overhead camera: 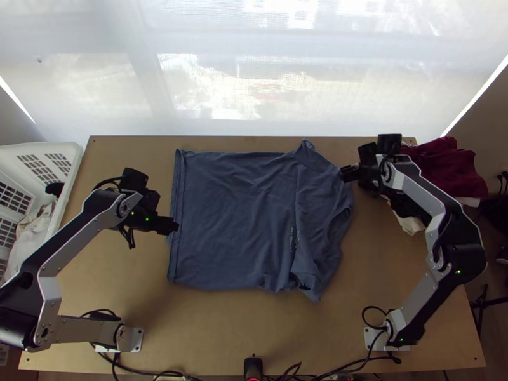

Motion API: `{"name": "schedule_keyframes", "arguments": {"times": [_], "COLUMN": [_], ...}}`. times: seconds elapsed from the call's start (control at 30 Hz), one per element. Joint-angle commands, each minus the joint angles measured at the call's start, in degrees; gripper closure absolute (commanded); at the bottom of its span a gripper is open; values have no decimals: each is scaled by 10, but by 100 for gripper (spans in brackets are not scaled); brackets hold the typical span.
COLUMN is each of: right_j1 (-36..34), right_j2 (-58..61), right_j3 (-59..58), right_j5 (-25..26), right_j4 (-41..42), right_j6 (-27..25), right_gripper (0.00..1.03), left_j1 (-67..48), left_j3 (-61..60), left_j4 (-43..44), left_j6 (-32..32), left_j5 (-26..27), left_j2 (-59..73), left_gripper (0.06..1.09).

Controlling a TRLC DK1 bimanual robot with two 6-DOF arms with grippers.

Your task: Fold the t-shirt

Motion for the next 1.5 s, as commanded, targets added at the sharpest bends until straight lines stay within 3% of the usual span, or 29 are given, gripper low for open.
{"name": "schedule_keyframes", "arguments": {"times": [0.0, 0.63, 0.67, 0.9, 0.93, 1.23, 1.47], "right_j1": [30, 122, 122, 119, 119, 122, 122], "right_j2": [-91, -286, -289, -304, -305, -308, -310], "right_j3": [-23, -56, -56, -58, -60, -69, -83], "right_j5": [-3, -3, -3, -3, -3, -4, -3], "right_j4": [-15, -98, -101, -114, -115, -117, -117], "right_j6": [29, 77, 77, 77, 77, 80, 80], "right_gripper": [5, 5, 5, 5, 5, 5, 5], "left_j1": [-3, -50, -53, -62, -63, -72, -66], "left_j3": [-18, -66, -68, -69, -65, 64, 189], "left_j4": [-20, 25, 27, 49, 49, 17, 27], "left_j6": [3, -24, -24, -27, -27, -33, -42], "left_j5": [2, 11, 11, 30, 30, 63, 76], "left_j2": [-24, 24, 30, 50, 50, 52, 130], "left_gripper": [50, 50, 53, 99, 102, 103, 103]}}
